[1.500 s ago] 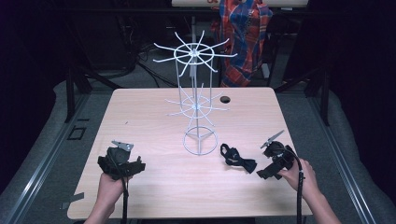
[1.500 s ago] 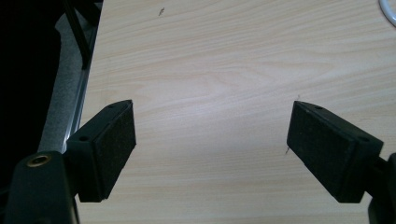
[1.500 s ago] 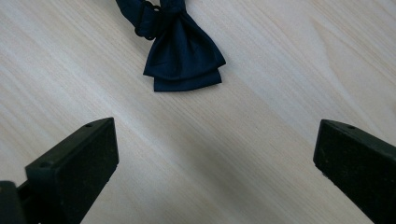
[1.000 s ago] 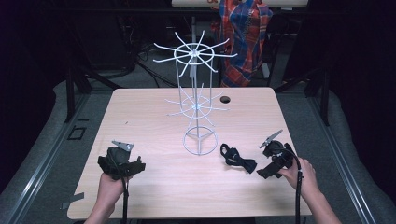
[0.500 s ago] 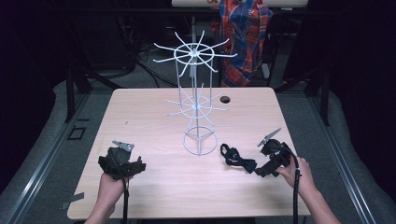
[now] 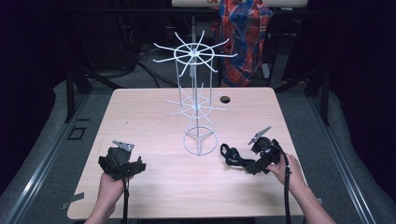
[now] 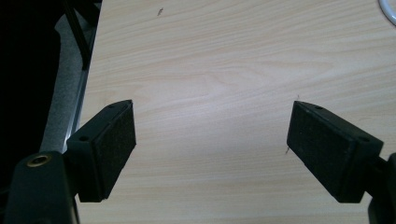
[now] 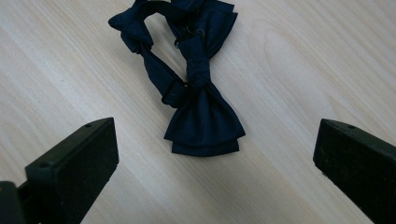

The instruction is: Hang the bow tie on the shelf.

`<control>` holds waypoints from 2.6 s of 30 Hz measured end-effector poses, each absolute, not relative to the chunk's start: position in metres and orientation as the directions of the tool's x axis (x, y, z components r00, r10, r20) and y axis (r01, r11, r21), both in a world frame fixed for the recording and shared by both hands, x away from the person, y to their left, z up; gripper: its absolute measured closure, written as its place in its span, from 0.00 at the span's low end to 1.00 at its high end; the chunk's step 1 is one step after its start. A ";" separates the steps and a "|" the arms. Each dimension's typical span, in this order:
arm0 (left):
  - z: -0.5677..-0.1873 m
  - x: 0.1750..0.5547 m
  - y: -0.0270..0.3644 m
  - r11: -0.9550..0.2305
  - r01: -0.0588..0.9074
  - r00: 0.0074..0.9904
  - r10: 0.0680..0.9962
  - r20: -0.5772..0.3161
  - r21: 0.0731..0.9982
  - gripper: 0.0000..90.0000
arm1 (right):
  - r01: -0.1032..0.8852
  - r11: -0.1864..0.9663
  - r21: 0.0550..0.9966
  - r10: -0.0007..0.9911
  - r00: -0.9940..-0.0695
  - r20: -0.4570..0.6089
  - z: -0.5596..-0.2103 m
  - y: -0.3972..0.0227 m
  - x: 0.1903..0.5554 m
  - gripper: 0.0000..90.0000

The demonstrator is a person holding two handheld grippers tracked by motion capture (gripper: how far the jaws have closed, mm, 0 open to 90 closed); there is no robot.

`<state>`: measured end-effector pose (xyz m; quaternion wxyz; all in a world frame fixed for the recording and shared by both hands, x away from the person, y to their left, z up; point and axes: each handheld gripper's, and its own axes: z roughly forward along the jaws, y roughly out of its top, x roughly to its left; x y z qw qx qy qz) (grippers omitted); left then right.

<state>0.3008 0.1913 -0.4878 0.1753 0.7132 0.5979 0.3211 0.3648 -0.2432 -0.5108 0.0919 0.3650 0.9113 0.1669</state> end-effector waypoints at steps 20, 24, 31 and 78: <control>-0.489 0.301 0.191 -0.222 0.742 0.077 0.966 0.248 0.632 0.17 | 0.625 0.698 0.348 0.676 -0.736 -0.034 -0.521 -0.225 0.369 0.07; -0.489 0.302 0.190 -0.224 0.744 0.079 0.965 0.250 0.630 0.17 | 0.640 0.682 0.353 0.685 -0.729 -0.003 -0.526 -0.222 0.371 0.23; -0.489 0.301 0.191 -0.222 0.742 0.076 0.965 0.249 0.633 0.17 | 0.632 0.692 0.350 0.683 -0.729 -0.034 -0.529 -0.214 0.375 0.41; -0.488 0.301 0.192 -0.219 0.744 0.074 0.966 0.248 0.631 0.17 | 0.590 0.730 0.345 0.664 -0.732 -0.152 -0.526 -0.204 0.366 0.90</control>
